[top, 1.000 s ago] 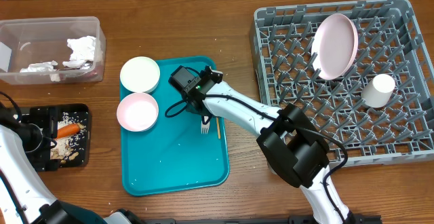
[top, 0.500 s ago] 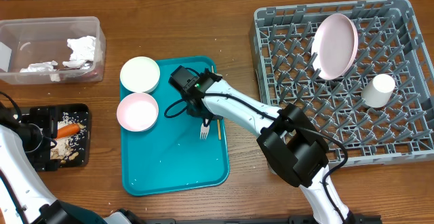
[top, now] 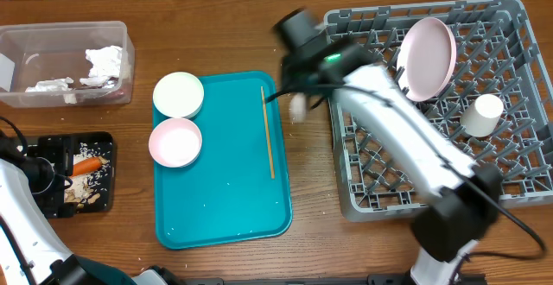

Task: Sort waste into correct bins and load items into the dishwasher rack
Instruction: 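Carry the fork to the dish rack's upper left and release it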

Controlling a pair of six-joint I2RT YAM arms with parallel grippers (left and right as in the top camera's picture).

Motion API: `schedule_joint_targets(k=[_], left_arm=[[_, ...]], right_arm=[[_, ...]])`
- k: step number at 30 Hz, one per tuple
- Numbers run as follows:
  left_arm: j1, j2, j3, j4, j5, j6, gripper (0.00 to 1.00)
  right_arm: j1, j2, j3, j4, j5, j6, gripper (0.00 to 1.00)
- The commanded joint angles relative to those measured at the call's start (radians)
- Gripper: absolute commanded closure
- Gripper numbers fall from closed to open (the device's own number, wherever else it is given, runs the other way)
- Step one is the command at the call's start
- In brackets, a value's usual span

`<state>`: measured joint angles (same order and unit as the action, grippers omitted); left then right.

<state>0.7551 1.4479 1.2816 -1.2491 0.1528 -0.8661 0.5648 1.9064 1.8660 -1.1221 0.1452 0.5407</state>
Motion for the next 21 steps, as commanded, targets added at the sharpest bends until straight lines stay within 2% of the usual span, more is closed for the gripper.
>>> schedule_joint_targets(k=[1, 9, 21], left_arm=[[0.004, 0.003, -0.005, -0.002, -0.01, -0.017, 0.0], [0.004, 0.003, -0.005, -0.002, -0.01, -0.017, 0.0], [0.004, 0.003, -0.005, -0.002, -0.01, -0.017, 0.0]], right_arm=[[-0.1, -0.065, 0.018, -0.007, -0.006, -0.22, 0.87], [-0.251, -0.04, -0.01, 0.04, -0.092, -0.337, 0.83], [-0.269, 0.133, -0.014, 0.16, -0.121, -0.438, 0.77]])
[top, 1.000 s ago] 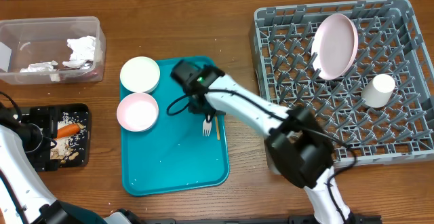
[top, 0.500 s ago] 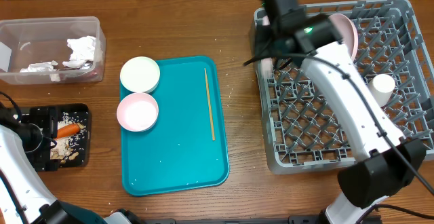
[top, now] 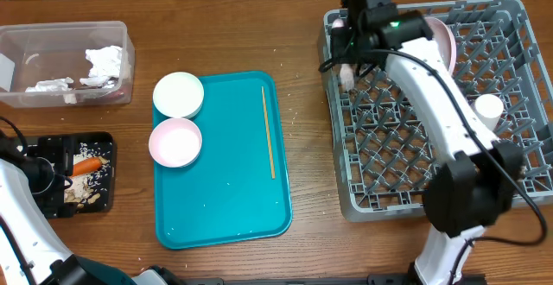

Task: Sort waste into correct bins and load items into the dishwasher rack
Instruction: 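Carry the fork to the dish rack's upper left and release it, then move the right gripper to the wooden stick and grasp it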

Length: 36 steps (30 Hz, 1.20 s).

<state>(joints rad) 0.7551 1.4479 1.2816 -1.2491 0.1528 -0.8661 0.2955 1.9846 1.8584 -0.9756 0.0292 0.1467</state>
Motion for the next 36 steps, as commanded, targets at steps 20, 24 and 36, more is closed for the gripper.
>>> schedule_joint_targets(k=[20, 24, 36], left_arm=[[0.004, 0.003, -0.005, -0.002, -0.01, -0.017, 0.0], [0.004, 0.003, -0.005, -0.002, -0.01, -0.017, 0.0], [0.004, 0.003, -0.005, -0.002, -0.01, -0.017, 0.0]], right_arm=[[0.054, 0.079, 0.302, -0.327, 0.016, 0.008, 0.5], [0.128, 0.05, 0.402, -0.404, 0.032, 0.067, 0.23], [0.368, 0.09, 0.205, -0.323, 0.029, 0.31, 0.21]])
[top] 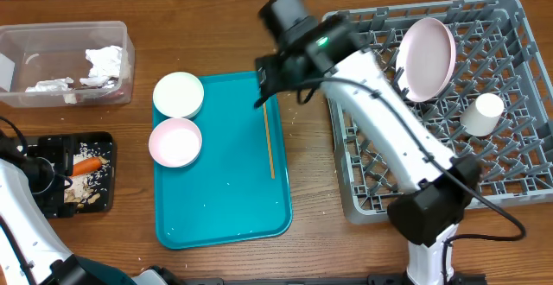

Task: Sort waste into correct bins and load items into the dishwasher rack
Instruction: 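Move the right gripper to the wooden stick and grasp it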

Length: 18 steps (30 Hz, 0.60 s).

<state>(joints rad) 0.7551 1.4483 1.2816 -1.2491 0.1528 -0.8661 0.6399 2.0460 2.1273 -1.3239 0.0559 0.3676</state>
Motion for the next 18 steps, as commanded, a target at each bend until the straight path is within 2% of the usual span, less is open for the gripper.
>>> schedule_joint_targets(k=[1, 4, 10, 18], left_arm=[[0.004, 0.003, -0.005, -0.002, -0.01, -0.017, 0.0], [0.004, 0.003, -0.005, -0.002, -0.01, -0.017, 0.0], [0.004, 0.003, -0.005, -0.002, -0.01, -0.017, 0.0], [0.004, 0.003, -0.005, -0.002, -0.01, -0.017, 0.01]], right_arm=[[0.035, 0.039, -0.099, 0.053, 0.002, 0.109, 0.25], [0.063, 0.059, -0.218, 0.154, -0.01, 0.147, 0.37], [0.114, 0.075, -0.399, 0.323, -0.032, 0.15, 0.37], [0.146, 0.125, -0.463, 0.394, 0.012, 0.15, 0.37]])
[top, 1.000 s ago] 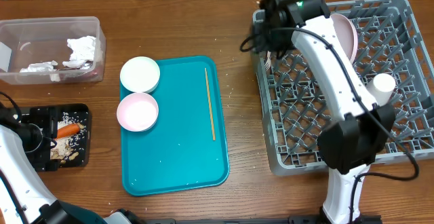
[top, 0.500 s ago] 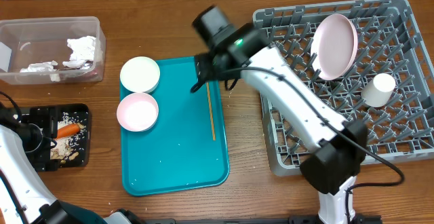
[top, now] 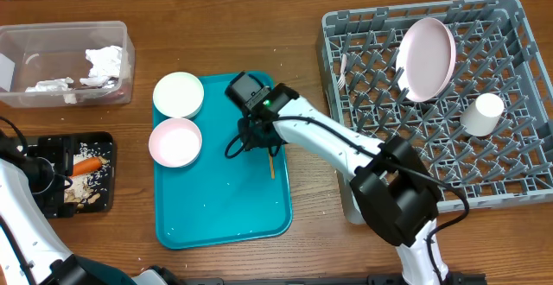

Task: Sort waste into correct bins and load items into the dishwasher rack
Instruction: 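Move the right gripper to the wooden stick and grasp it, then carry the wooden stick into the dish rack and release it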

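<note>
A thin wooden chopstick [top: 270,162] lies on the teal tray [top: 216,207]. Its upper part is hidden under my right gripper [top: 256,136], which is low over the tray; how its jaws stand is hidden. A white bowl [top: 178,94] and a pink bowl [top: 174,142] sit at the tray's left. The grey dishwasher rack [top: 510,190] holds a pink plate [top: 425,58], a white cup [top: 482,114] and a small pinkish item [top: 343,66]. At the far left, my left gripper [top: 45,172] rests by the black bin [top: 95,200].
A clear plastic bin [top: 121,34] with crumpled paper [top: 104,60] stands at the back left. The black bin holds a carrot piece [top: 87,165] and food scraps. Bare wooden table [top: 311,233] shows between tray and rack.
My right gripper was over the tray's back right corner; now it is lower and nearer, over the upper part of the chopstick. The left arm, bowls and rack contents are unchanged.
First my right gripper held a small pale item between tray and rack. Then it was over the rack's back left corner with it. Later it was back at the tray with the item left in the rack, and now sits on the chopstick.
</note>
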Controlling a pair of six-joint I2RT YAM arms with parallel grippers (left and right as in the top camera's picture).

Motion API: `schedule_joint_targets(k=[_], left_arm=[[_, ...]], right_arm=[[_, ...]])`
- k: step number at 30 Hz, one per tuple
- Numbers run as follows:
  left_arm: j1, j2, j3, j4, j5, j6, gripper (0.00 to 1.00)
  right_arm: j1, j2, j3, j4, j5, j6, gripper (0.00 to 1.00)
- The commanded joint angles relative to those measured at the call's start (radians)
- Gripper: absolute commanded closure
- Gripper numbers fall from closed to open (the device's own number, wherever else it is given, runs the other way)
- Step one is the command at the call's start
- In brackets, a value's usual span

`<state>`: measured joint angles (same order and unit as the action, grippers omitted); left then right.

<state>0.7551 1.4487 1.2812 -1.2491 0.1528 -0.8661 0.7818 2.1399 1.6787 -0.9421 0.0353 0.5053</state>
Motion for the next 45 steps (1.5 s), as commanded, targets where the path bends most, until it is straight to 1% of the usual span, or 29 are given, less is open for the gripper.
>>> schedule_joint_targets(k=[1, 7, 12, 13, 14, 16, 18, 20, 22, 23, 25, 32, 36, 40, 45], left_arm=[[0.004, 0.003, -0.004, -0.002, -0.01, -0.017, 0.0], [0.004, 0.003, -0.004, -0.002, -0.01, -0.017, 0.0], [0.004, 0.003, -0.004, -0.002, -0.01, -0.017, 0.0], [0.004, 0.003, -0.004, -0.002, -0.01, -0.017, 0.0], [0.004, 0.003, -0.004, -0.002, -0.01, -0.017, 0.0], [0.004, 0.003, -0.004, -0.002, -0.01, -0.017, 0.0], [0.004, 0.003, -0.004, -0.002, -0.01, -0.017, 0.0], [0.004, 0.003, -0.004, -0.002, -0.01, -0.017, 0.0], [0.004, 0.003, -0.004, -0.002, -0.01, -0.017, 0.0], [0.004, 0.003, -0.004, -0.002, -0.01, -0.017, 0.0], [0.004, 0.003, -0.004, -0.002, -0.01, -0.017, 0.0], [0.004, 0.003, -0.004, -0.002, -0.01, -0.017, 0.0], [0.004, 0.003, -0.004, -0.002, -0.01, -0.017, 0.0], [0.004, 0.003, -0.004, -0.002, -0.01, -0.017, 0.0], [0.004, 0.003, -0.004, -0.002, -0.01, -0.017, 0.0]], right_arm=[[0.004, 0.036, -0.019, 0.018, 0.035, 0.012, 0.37], [0.003, 0.094, -0.024, 0.03, 0.05, 0.013, 0.37], [0.003, 0.109, -0.024, 0.039, 0.053, 0.012, 0.38], [0.003, 0.111, -0.024, 0.04, 0.053, 0.013, 0.41], [0.004, 0.111, -0.024, 0.04, 0.052, 0.013, 0.46], [0.003, 0.111, -0.024, 0.04, 0.052, 0.02, 0.61], [0.003, 0.111, -0.024, 0.04, 0.053, 0.02, 0.72], [0.003, 0.111, -0.024, 0.04, 0.053, 0.02, 0.82], [0.003, 0.111, -0.024, 0.039, 0.052, 0.02, 0.89], [0.003, 0.111, -0.023, 0.036, 0.049, 0.02, 0.95], [0.003, 0.11, -0.014, 0.021, 0.049, 0.019, 0.96], [-0.014, 0.07, 0.111, -0.114, 0.045, 0.018, 0.96], [-0.056, -0.007, 0.229, -0.219, 0.038, -0.064, 0.96], [-0.134, -0.096, 0.347, -0.303, 0.054, -0.18, 0.96], [-0.286, -0.183, 0.391, -0.302, 0.079, -0.281, 0.96]])
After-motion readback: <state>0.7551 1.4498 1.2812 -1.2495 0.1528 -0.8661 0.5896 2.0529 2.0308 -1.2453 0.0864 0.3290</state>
